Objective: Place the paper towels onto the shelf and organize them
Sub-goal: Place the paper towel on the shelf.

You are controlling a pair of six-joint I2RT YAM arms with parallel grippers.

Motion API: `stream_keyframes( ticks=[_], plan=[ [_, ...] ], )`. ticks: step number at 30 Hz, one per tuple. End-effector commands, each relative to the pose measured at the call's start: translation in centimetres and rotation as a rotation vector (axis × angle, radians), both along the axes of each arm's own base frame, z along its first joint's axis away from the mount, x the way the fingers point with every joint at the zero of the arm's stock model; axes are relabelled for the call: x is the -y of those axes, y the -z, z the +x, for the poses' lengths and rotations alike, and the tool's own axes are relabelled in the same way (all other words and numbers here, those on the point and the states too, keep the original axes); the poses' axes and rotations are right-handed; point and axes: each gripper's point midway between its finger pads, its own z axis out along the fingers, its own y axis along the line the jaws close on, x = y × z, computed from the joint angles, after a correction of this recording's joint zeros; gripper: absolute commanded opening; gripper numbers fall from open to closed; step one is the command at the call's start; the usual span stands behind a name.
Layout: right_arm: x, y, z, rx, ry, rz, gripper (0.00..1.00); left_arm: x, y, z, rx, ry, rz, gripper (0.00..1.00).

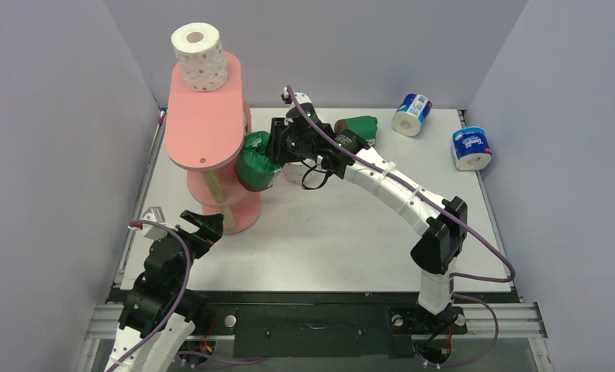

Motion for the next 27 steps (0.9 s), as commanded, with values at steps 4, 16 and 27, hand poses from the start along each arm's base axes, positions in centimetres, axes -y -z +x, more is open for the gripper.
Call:
stream_keyframes(
  ticks=[4,16,27],
  plan=[
    [-2.0,-4.9,0.2,0.074,0.0,0.112,0.28,0.2,-0.8,-0.1,0.028,0.011,-0.009,0.96],
    [-3.9,-5.0,-0.1,0.064,-0.017,0.133,0.28,0.2,-0.7,-0.1,0.028,0.011,-0.015,0.96],
    [-5.6,-5.5,-0.8,0.054,-0.034,0.164,0.31,0.3,-0.7,-0.2,0.027,0.013,-0.019,0.96]
  ],
)
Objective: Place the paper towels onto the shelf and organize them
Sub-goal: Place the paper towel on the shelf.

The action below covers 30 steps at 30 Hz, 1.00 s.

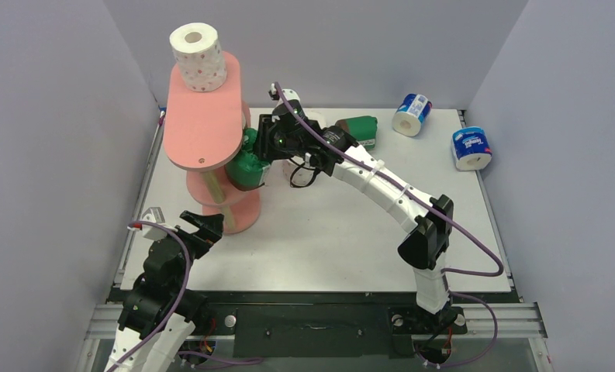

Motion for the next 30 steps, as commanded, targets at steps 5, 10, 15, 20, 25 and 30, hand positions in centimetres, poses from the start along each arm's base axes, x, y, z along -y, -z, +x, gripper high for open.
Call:
stream_keyframes(
  ticks=[5,10,15,20,25,30],
  plan=[
    [-3.1,-4.4,-1.1,0.031,-0.027,0.171,0.36,0.3,-0.5,0.0,0.018,0.011,-0.017,0.96],
    [-3.4,-4.7,-1.2,0.02,-0.03,0.198,0.42,0.3,-0.5,0.0,0.02,0.011,-0.019,0.96],
    [-3.7,-5.0,-1.4,0.014,-0.032,0.225,0.48,0.3,-0.5,0.0,0.02,0.012,-0.019,0.96],
    [-3.9,-5.1,-1.8,-0.002,-0.048,0.258,0.52,0.4,-0.6,0.1,0.022,0.014,-0.024,0.96],
    [-4.1,-5.1,-2.4,-0.018,-0.07,0.31,0.55,0.5,-0.7,0.1,0.018,0.016,-0.025,0.96],
    [-3.5,-5.4,-2.4,-0.017,-0.066,0.333,0.56,0.5,-0.7,0.1,0.021,0.016,-0.029,0.96]
  ],
)
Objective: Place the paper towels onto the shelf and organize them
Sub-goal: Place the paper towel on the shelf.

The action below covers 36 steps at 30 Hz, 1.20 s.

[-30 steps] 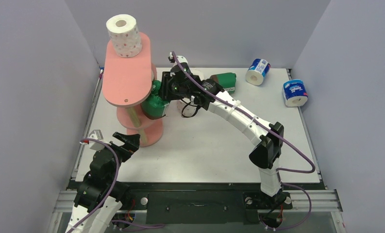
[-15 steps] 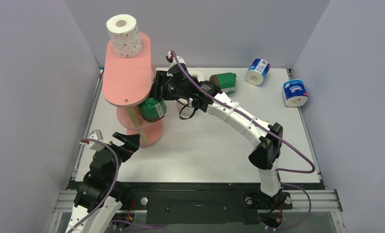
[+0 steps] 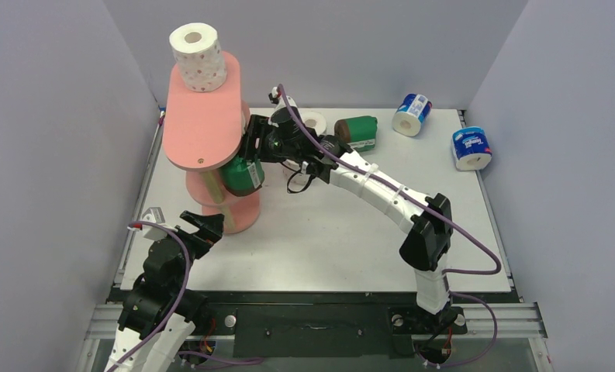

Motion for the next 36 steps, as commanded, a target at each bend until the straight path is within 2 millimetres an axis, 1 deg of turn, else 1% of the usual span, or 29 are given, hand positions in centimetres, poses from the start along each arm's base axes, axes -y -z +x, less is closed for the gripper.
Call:
stream_keyframes(
  ticks=[1,2,4,5,6,7,8,9,10,17,20,22,25,26,28,29,30,31,32,36],
  plan=[
    [-0.2,-4.7,-1.8,0.048,-0.051,0.139,0.56,0.4,-0.6,0.1,0.018,0.011,-0.021,0.96],
    [0.0,-5.3,-1.8,0.056,-0.049,0.153,0.57,0.4,-0.6,0.2,0.017,0.011,-0.021,0.96],
    [0.2,-5.1,-1.9,0.058,-0.051,0.161,0.58,0.4,-0.6,0.2,0.016,0.011,-0.021,0.96],
    [0.4,-5.4,-2.1,0.059,-0.051,0.171,0.58,0.4,-0.6,0.2,0.016,0.013,-0.021,0.96],
    [0.4,-5.2,-2.2,0.057,-0.055,0.176,0.58,0.4,-0.6,0.2,0.015,0.013,-0.02,0.96],
    [0.4,-5.8,-2.3,0.065,-0.057,0.198,0.59,0.4,-0.6,0.2,0.015,0.013,-0.021,0.96],
    [0.4,-5.4,-2.4,0.056,-0.063,0.198,0.59,0.4,-0.6,0.2,0.016,0.013,-0.021,0.96],
    [0.3,-6.0,-2.6,0.06,-0.067,0.22,0.59,0.4,-0.6,0.2,0.015,0.013,-0.02,0.96],
    [0.2,-5.8,-2.8,0.054,-0.076,0.224,0.59,0.5,-0.6,0.2,0.015,0.014,-0.021,0.96],
    [-0.9,-6.7,-3.2,0.031,-0.105,0.301,0.59,0.6,-0.6,0.3,0.016,0.019,-0.026,0.96],
    [-1.0,-6.8,-3.2,0.029,-0.107,0.313,0.59,0.6,-0.7,0.3,0.017,0.019,-0.027,0.96],
    [-0.6,-6.7,-3.0,0.032,-0.096,0.306,0.6,0.6,-0.7,0.3,0.018,0.019,-0.027,0.96],
    [0.2,-6.0,-2.6,0.029,-0.07,0.282,0.6,0.7,-0.9,0.4,0.024,0.019,-0.028,0.96],
    [0.5,-6.1,-2.6,0.034,-0.064,0.282,0.6,0.7,-1.0,0.5,0.027,0.019,-0.029,0.96],
    [1.3,-5.5,-2.3,0.032,-0.042,0.266,0.6,0.7,-1.1,0.5,0.026,0.021,-0.028,0.96],
    [1.7,-5.7,-2.1,0.037,-0.033,0.266,0.6,0.7,-1.0,0.5,0.023,0.022,-0.026,0.96],
    [2.0,-5.4,-2.1,0.035,-0.028,0.261,0.6,0.8,-1.1,0.6,0.024,0.022,-0.026,0.96],
    [2.4,-5.6,-2.0,0.041,-0.022,0.263,0.61,0.8,-1.0,0.6,0.021,0.024,-0.026,0.96],
    [2.6,-5.4,-1.9,0.039,-0.019,0.258,0.61,0.8,-1.1,0.6,0.023,0.024,-0.027,0.96],
    [3.2,-5.5,-1.9,0.048,-0.012,0.26,0.62,0.9,-1.1,0.7,0.023,0.028,-0.028,0.96]
  ],
)
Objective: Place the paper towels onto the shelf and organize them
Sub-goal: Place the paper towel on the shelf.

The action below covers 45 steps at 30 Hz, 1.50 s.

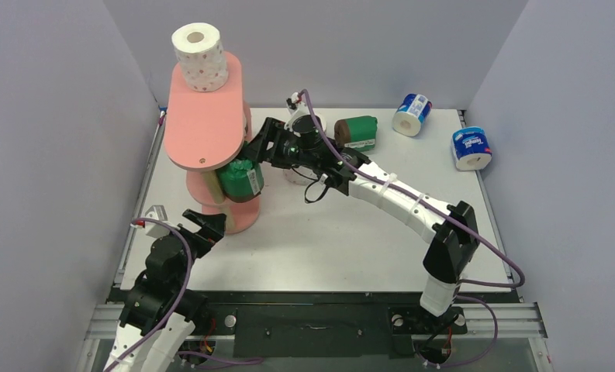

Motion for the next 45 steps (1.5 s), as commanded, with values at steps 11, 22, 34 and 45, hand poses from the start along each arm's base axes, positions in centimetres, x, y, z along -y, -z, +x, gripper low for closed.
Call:
stream_keyframes(
  ticks=[11,22,34,45],
  plan=[
    [2.8,-4.6,-0.2,0.091,0.031,0.086,0.63,0.6,-1.7,0.7,0.045,0.016,-0.026,0.96],
    [6.1,-6.2,-1.0,0.159,0.066,0.092,0.67,0.5,-1.7,0.7,0.043,0.013,-0.021,0.96],
    [7.2,-3.5,-2.7,0.36,0.02,-0.121,0.64,0.3,-2.0,0.4,0.044,0.006,-0.017,0.96],
    [8.7,-1.2,-4.1,0.605,-0.025,-0.16,0.76,0.1,-1.4,0.0,0.032,0.003,-0.014,0.96]
  ],
)
